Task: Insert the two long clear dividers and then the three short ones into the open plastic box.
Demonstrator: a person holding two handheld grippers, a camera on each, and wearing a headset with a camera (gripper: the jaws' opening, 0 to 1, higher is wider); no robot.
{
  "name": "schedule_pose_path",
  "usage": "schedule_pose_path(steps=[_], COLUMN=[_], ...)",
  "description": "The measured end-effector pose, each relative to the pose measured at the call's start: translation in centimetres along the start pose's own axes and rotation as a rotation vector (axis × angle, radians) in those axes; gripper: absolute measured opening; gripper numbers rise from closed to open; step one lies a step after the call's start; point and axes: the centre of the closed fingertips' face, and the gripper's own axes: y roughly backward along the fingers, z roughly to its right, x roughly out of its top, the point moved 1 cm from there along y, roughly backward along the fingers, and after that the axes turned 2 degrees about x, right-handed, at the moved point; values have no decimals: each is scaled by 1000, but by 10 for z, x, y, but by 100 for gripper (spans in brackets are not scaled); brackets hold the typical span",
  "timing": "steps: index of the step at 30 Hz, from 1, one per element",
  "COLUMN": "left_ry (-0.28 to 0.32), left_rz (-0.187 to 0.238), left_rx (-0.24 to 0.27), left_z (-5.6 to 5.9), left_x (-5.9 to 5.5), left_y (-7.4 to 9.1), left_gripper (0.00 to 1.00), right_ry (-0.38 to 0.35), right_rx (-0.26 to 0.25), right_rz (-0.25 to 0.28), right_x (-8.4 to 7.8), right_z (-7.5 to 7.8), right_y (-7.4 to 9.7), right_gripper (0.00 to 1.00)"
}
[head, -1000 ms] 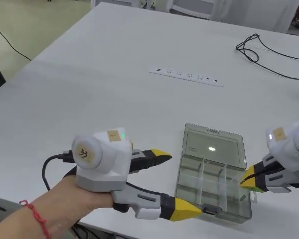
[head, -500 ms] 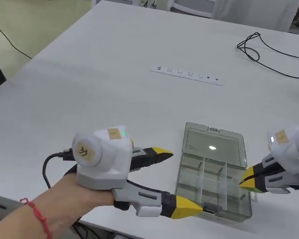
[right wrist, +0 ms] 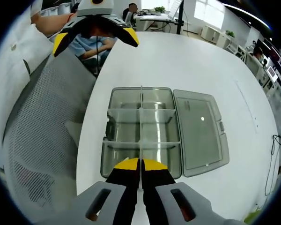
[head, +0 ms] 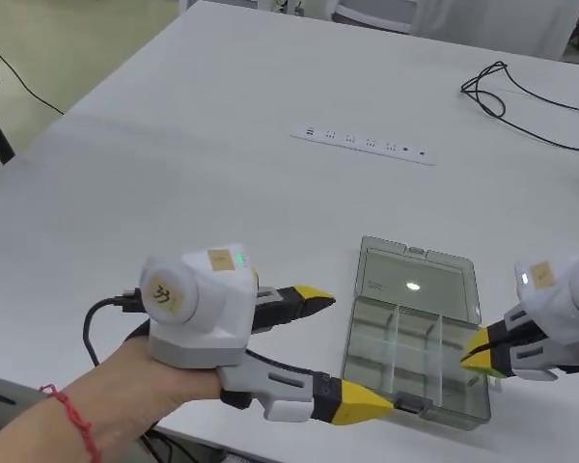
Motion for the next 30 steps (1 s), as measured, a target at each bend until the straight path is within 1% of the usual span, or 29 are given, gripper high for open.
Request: schedule_pose_path(steps=[13,17,21,28,29,30], left_ry=[2,5,6,4,5,4], left_rz=[-3,-3,-7,-13,-13,-10], left_rx=[5,5,7,12,13,14], left_z=[-3,-3,-4,-6,-6,-6], left_x=[0,0,-2,-2,-2,-1], left_y=[0,0,1,2,2,2], left_gripper=[80,80,80,80,80,80], right_ry=[-19,-11,-11,-34,-42,-55], right_rx=[-7,-6,-7,-13,-13,-16], right_rz=[-1,-13,-12,-1,5,21], right_x=[-7,-9,-9,-9,-8,-6], right_z=[1,1,1,1,1,2], right_y=[-13,-16,-16,-14,-13,-10], right_gripper=[3,3,3,3,3,4])
